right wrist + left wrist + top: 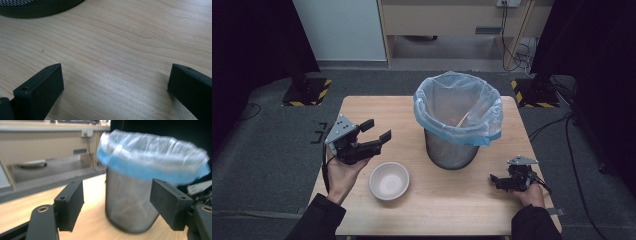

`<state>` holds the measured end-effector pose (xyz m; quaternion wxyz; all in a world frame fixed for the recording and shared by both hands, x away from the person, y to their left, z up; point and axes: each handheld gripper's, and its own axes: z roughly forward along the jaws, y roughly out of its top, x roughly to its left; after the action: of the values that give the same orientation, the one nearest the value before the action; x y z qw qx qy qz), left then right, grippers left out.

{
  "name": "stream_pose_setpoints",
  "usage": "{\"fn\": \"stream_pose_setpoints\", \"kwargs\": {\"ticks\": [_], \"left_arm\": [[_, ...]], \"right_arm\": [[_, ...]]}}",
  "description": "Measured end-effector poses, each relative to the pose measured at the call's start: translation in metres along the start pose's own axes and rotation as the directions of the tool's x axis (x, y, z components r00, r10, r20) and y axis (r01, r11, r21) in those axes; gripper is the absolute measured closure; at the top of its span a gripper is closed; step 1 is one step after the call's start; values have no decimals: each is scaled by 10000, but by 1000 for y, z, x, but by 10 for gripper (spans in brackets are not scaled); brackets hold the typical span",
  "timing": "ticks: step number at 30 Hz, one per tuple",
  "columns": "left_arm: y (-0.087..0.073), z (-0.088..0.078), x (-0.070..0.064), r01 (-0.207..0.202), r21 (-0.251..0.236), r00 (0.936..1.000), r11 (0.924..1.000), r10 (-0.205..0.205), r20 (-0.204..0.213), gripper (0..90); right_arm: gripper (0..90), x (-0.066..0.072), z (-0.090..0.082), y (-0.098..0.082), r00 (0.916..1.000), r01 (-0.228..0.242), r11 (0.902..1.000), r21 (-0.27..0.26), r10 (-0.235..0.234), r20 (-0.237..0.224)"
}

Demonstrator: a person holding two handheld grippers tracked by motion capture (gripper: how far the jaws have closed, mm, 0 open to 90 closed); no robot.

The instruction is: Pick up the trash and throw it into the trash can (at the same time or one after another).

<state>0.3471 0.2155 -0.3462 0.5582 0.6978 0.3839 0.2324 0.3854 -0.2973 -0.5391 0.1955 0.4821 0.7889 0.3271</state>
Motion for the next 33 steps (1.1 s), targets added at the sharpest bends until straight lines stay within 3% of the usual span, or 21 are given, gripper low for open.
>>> {"fn": "stream_pose_setpoints", "kwargs": {"ticks": [4, 7, 11, 15, 19, 20, 27, 31, 33], "left_arm": [[-20, -3, 5, 72, 307, 10000, 9995, -70, -63, 250], [-40, -3, 11, -57, 837, 9997, 9965, 77, -229, 240], [-64, -3, 19, 276, 1277, 9988, 9914, -223, -427, 231], [-91, 0, 28, 423, 2002, 9972, 9788, -289, -697, 231], [-108, 0, 39, 742, 2213, 9935, 9724, -529, -1008, 231], [-113, 0, 43, 979, 2295, 9912, 9684, -743, -1092, 231], [-125, 1, 57, 1325, 2705, 9822, 9536, -897, -1649, 236], [-132, 7, 61, 1257, 3167, 9825, 9402, -737, -1710, 250], [-136, 10, 62, 1182, 3493, 9836, 9295, -613, -1696, 263]], "right_arm": [[4, 0, 0, 0, 10000, -2, 10000, 0, 2, 2], [4, 0, 0, 0, 10000, 2, 10000, -1, -2, 2], [4, 0, 0, 0, 10000, 0, 10000, 0, 0, -2], [4, 0, 0, 0, 10000, -2, 10000, 0, 2, 1], [4, 0, 0, 0, 10000, 2, 10000, -1, -2, 1], [4, 0, 0, 0, 10000, 0, 10000, -2, 0, 2], [4, 0, 0, 0, 10000, 13, 10000, -23, -13, 27], [4, 0, 0, 0, 10000, 13, 10000, -27, -13, 28], [4, 0, 0, 0, 10000, 13, 10000, -25, -13, 26]]}}
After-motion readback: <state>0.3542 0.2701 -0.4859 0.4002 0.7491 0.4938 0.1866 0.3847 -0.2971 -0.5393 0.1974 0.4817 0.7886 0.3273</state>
